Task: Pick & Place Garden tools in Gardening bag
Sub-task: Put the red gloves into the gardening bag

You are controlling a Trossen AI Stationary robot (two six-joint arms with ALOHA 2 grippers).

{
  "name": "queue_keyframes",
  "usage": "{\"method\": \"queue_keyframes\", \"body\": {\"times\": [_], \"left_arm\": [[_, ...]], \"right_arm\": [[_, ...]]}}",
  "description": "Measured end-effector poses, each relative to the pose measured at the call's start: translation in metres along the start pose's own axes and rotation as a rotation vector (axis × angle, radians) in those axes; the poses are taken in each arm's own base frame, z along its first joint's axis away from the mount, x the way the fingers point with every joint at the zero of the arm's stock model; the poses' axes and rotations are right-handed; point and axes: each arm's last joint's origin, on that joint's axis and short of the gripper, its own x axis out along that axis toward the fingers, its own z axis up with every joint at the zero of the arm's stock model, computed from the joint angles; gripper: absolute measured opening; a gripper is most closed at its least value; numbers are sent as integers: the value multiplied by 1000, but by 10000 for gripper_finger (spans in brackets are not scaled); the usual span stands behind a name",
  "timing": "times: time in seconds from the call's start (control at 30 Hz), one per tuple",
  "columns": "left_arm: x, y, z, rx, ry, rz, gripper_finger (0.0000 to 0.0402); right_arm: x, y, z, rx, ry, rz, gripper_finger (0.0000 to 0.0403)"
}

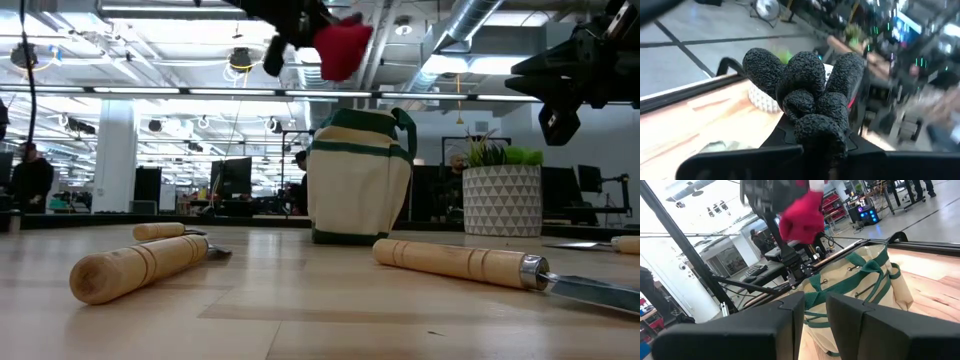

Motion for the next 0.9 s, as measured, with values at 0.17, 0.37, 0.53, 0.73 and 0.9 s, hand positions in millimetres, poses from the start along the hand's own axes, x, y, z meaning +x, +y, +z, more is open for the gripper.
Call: {"method": "queue_keyframes", "body": {"times": [0.17,0.37,0.53,0.73,0.9], "left_arm": [[9,-1,-13,144,26,7,13],[18,-1,-17,195,-8,-5,14],[19,0,-19,236,-8,16,21],[20,2,-17,285,-14,27,45],[22,6,-15,293,-19,50,85]], "right_arm": [[0,0,0,0,0,0,76],[0,0,0,1,0,0,76],[0,0,0,1,0,0,76],[0,0,0,1,0,0,76],[0,0,0,1,0,0,76]]}}
